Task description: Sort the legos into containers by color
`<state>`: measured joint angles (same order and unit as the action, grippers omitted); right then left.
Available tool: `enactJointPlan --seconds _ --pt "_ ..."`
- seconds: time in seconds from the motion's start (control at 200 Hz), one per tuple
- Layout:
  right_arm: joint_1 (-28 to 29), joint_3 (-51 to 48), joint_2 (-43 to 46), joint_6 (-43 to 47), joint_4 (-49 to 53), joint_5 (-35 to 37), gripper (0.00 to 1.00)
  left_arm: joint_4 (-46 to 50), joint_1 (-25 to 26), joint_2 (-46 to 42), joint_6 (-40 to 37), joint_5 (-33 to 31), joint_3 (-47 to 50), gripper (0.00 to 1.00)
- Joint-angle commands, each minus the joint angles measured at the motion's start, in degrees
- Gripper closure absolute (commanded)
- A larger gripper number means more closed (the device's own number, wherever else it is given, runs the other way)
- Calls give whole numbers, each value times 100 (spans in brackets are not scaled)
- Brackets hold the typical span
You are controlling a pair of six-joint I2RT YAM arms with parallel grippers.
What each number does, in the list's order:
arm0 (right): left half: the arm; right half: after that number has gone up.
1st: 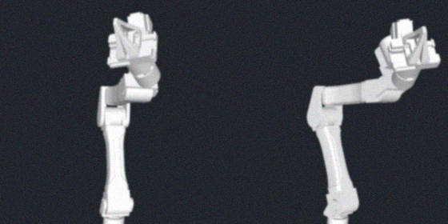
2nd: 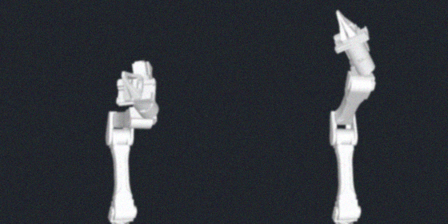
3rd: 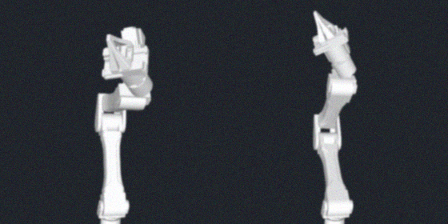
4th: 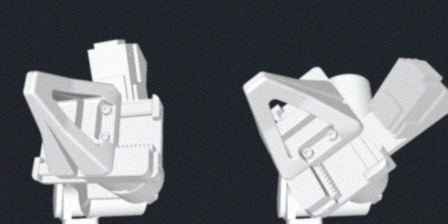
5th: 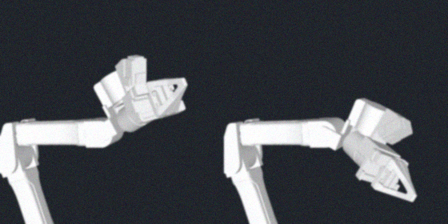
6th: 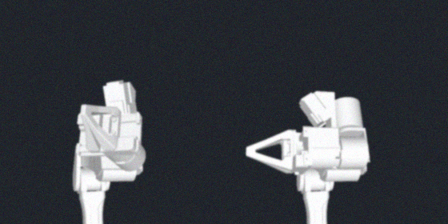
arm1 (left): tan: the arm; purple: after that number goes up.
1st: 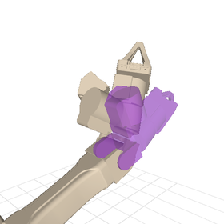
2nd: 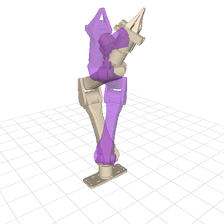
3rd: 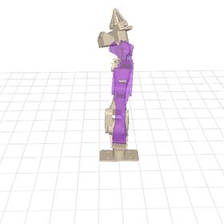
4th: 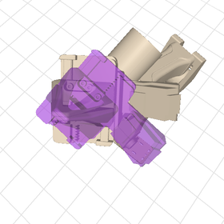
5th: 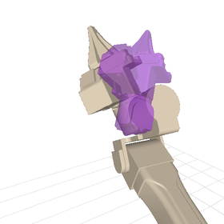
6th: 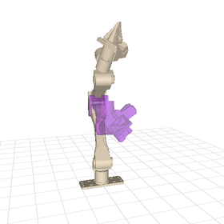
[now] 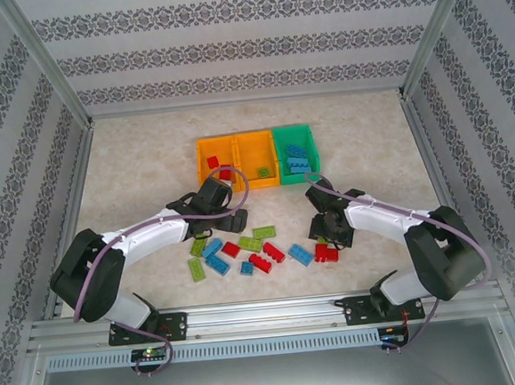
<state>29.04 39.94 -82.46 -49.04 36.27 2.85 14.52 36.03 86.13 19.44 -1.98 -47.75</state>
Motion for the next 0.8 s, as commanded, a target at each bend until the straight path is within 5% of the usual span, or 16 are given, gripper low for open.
enactJointPlan --seconds 0.0,0.125,0.28,0.555,0.794 --pt "-34 4 -380 77 -492 -197 46 -87 82 -14 -104 -157 87 0" --pt "0 105 -439 181 -536 -81 63 -80 84 -19 -85 -250 128 0" --pt "185 378 -192 350 -473 309 70 -78 80 -26 -27 -307 160 0" --pt "431 1574 49 843 -627 503 72 111 79 -149 177 -662 142 0" --pt "406 3257 -1142 1427 -1158 -129 72 197 79 -141 199 -544 81 0"
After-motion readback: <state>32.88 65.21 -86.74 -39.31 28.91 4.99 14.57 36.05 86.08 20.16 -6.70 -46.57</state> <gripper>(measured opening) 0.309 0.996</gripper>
